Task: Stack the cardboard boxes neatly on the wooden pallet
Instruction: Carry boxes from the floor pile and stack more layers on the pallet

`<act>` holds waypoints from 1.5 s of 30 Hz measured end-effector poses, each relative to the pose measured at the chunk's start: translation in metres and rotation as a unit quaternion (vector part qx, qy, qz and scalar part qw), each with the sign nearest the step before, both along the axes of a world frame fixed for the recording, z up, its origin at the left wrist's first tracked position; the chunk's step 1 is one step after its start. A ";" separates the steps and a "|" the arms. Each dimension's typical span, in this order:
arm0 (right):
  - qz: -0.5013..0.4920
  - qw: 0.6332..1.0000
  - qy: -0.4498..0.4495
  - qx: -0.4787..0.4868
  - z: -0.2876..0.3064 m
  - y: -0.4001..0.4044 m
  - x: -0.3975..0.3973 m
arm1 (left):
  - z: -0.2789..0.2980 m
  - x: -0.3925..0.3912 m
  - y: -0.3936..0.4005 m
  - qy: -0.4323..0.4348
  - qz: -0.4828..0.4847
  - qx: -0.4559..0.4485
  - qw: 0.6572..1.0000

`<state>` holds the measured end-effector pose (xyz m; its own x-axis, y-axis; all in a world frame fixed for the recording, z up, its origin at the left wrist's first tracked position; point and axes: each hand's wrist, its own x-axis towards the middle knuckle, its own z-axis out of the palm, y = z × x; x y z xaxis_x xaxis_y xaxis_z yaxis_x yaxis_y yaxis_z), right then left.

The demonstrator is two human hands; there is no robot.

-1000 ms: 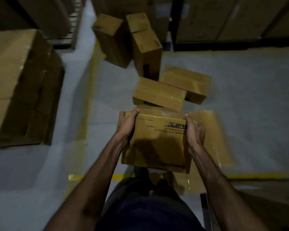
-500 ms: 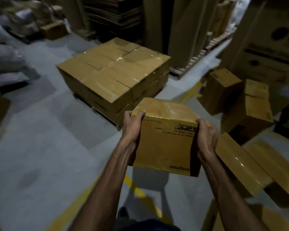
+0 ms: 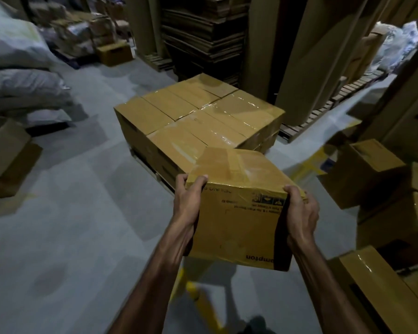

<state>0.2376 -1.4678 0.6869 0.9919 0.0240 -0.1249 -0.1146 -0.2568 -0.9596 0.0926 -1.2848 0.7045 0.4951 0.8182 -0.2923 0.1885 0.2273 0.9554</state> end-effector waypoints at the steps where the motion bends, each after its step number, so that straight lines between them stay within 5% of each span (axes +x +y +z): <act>1: -0.001 1.000 -0.003 -0.002 -0.002 0.008 0.014 | -0.004 0.014 0.008 -0.003 0.001 -0.009 1.000; 10: 0.014 1.000 -0.018 0.020 -0.002 0.094 0.177 | -0.002 0.170 0.088 -0.024 0.026 -0.011 0.999; 20: 0.188 0.980 -0.019 0.058 0.005 0.256 0.307 | -0.004 0.241 0.198 -0.083 0.165 -0.017 0.983; 34: 0.422 0.902 0.087 0.019 -0.054 0.489 0.390 | -0.127 0.261 0.362 -0.143 0.249 -0.122 0.950; 45: 0.510 0.846 0.139 -0.064 -0.129 0.555 0.448 | -0.203 0.303 0.373 -0.082 0.326 -0.142 0.931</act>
<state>0.6852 -0.9131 0.5584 0.3953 0.8189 -0.4161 0.0125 -0.4577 -0.8890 0.3951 -0.9116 0.5017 -0.0221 0.8618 -0.5068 -0.2210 0.4902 0.8431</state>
